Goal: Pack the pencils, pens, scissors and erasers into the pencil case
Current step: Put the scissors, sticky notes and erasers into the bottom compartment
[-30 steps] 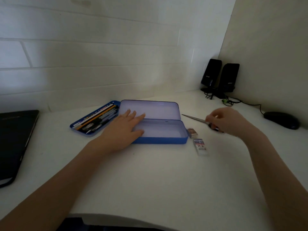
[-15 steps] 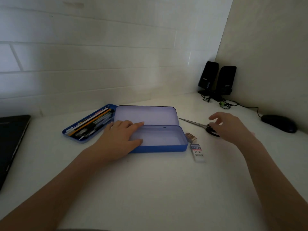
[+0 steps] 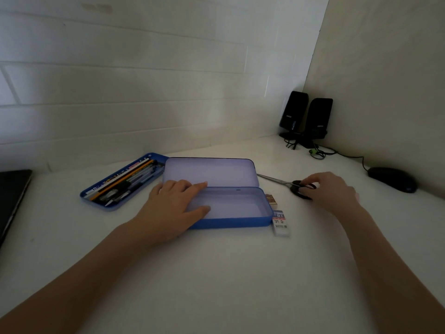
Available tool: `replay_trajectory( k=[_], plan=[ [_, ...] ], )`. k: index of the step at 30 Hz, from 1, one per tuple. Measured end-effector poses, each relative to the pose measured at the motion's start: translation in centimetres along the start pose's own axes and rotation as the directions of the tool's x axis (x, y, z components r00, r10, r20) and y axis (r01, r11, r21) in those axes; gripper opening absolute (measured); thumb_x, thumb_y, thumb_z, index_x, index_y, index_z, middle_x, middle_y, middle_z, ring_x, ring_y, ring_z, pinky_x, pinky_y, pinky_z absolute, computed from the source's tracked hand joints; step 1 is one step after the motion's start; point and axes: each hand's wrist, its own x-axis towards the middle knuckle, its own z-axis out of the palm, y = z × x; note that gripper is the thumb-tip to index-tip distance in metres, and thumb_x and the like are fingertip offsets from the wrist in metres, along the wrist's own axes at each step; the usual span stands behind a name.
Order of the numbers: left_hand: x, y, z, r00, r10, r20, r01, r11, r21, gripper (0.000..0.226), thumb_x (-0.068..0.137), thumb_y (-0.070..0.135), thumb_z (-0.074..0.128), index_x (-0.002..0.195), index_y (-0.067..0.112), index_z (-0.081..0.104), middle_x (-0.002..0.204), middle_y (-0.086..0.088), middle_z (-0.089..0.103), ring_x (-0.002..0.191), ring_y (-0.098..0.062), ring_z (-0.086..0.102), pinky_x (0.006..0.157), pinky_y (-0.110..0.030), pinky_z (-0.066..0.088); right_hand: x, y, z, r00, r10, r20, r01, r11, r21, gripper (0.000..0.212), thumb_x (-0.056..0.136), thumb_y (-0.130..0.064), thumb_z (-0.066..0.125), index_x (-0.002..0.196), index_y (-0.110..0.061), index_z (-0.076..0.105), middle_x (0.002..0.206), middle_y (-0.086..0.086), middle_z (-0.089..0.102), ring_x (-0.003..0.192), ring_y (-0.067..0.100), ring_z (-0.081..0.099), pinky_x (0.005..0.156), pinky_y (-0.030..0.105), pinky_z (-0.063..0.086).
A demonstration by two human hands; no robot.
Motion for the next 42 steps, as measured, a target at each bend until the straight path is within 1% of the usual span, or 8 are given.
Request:
replay_trajectory(
  k=[5, 7, 10, 19, 24, 31, 35, 42],
  plan=[
    [0.5, -0.3, 0.0, 0.999, -0.043, -0.005, 0.04, 0.949, -0.312, 0.073, 0.076, 0.074, 0.026, 0.135, 0.035, 0.042, 0.134, 0.009, 0.048, 0.125, -0.013, 0.04, 0.11, -0.035, 0.029, 0.2, -1.4, 0.8, 0.997, -0.077, -0.024, 0.074, 0.992, -0.107, 0.026, 0.089, -0.023, 0.058, 0.114, -0.023, 0.066, 0.114, 0.005, 0.066, 0.111, 0.026, 0.053, 0.093, 0.039, 0.037],
    [0.8, -0.5, 0.1, 0.995, -0.082, -0.06, 0.04, 0.861, -0.507, 0.039, 0.09, 0.052, 0.044, 0.121, 0.031, 0.055, 0.122, 0.009, 0.056, 0.114, -0.006, 0.049, 0.1, -0.018, 0.037, 0.2, -1.8, 0.9, 0.998, -0.055, -0.019, 0.051, 0.982, -0.183, 0.026, 0.089, -0.027, 0.06, 0.112, -0.019, 0.066, 0.111, 0.009, 0.065, 0.111, 0.028, 0.051, 0.092, 0.039, 0.036],
    [0.9, -0.2, 0.6, 0.972, -0.102, -0.21, -0.018, 0.863, -0.504, 0.019, 0.097, 0.022, 0.043, 0.105, 0.021, 0.06, 0.103, 0.008, 0.06, 0.092, -0.001, 0.052, 0.074, 0.003, 0.032, 0.0, -2.3, 1.2, 1.0, -0.019, -0.021, 0.014, 0.974, -0.227, 0.028, 0.089, -0.028, 0.059, 0.112, -0.013, 0.064, 0.105, 0.013, 0.064, 0.105, 0.03, 0.053, 0.087, 0.039, 0.042],
    [1.3, -0.3, 1.1, 0.906, -0.266, -0.33, -0.044, 0.715, -0.697, 0.023, 0.1, 0.019, 0.031, 0.096, 0.012, 0.053, 0.089, 0.01, 0.057, 0.089, -0.003, 0.055, 0.081, -0.011, 0.039, -0.8, -3.9, 0.4, 0.946, -0.124, -0.3, 0.11, 0.992, -0.064, 0.022, 0.091, -0.013, 0.053, 0.108, -0.012, 0.066, 0.101, 0.013, 0.064, 0.101, 0.031, 0.054, 0.076, 0.04, 0.05],
    [1.6, -0.6, 1.3, 0.914, -0.245, -0.325, -0.042, 0.737, -0.675, 0.022, 0.1, 0.021, 0.032, 0.094, 0.014, 0.053, 0.088, 0.014, 0.056, 0.087, 0.005, 0.053, 0.076, -0.001, 0.035, -0.3, -3.2, 0.0, 0.968, -0.016, -0.252, -0.018, 0.991, -0.134, 0.027, 0.088, -0.001, 0.049, 0.113, -0.001, 0.057, 0.108, 0.022, 0.059, 0.104, 0.038, 0.051, 0.077, 0.038, 0.041],
    [1.8, -0.8, 1.4, 0.889, -0.297, -0.349, -0.06, 0.679, -0.732, 0.024, 0.1, 0.022, 0.03, 0.092, 0.017, 0.052, 0.087, 0.012, 0.058, 0.087, -0.001, 0.056, 0.081, -0.014, 0.04, -2.9, -6.3, -0.9, 0.974, -0.224, -0.027, 0.212, 0.871, 0.444, 0.018, 0.092, -0.014, 0.055, 0.109, -0.011, 0.062, 0.098, 0.008, 0.061, 0.072, 0.014, 0.051, 0.056, 0.019, 0.035],
    [2.3, -1.4, 1.7, 0.878, -0.327, -0.349, -0.067, 0.638, -0.767, 0.03, 0.101, 0.022, 0.028, 0.083, 0.027, 0.05, 0.086, 0.008, 0.061, 0.087, -0.01, 0.06, 0.085, -0.024, 0.044, -5.1, -8.8, 1.3, 0.896, -0.435, 0.084, 0.38, 0.852, 0.361, 0.013, 0.09, -0.012, 0.057, 0.099, -0.018, 0.064, 0.092, -0.003, 0.056, 0.075, 0.009, 0.051, 0.058, 0.007, 0.034],
    [2.1, -1.3, 1.5, 0.903, -0.307, -0.302, -0.031, 0.653, -0.757, 0.019, 0.097, 0.01, 0.04, 0.088, 0.021, 0.052, 0.089, 0.011, 0.06, 0.088, -0.001, 0.057, 0.079, -0.013, 0.041, -6.0, -9.0, 2.5, 0.873, -0.432, 0.226, 0.382, 0.894, 0.232, 0.014, 0.089, -0.015, 0.058, 0.101, -0.022, 0.063, 0.096, -0.004, 0.058, 0.088, 0.015, 0.054, 0.073, 0.023, 0.04]
  ],
)
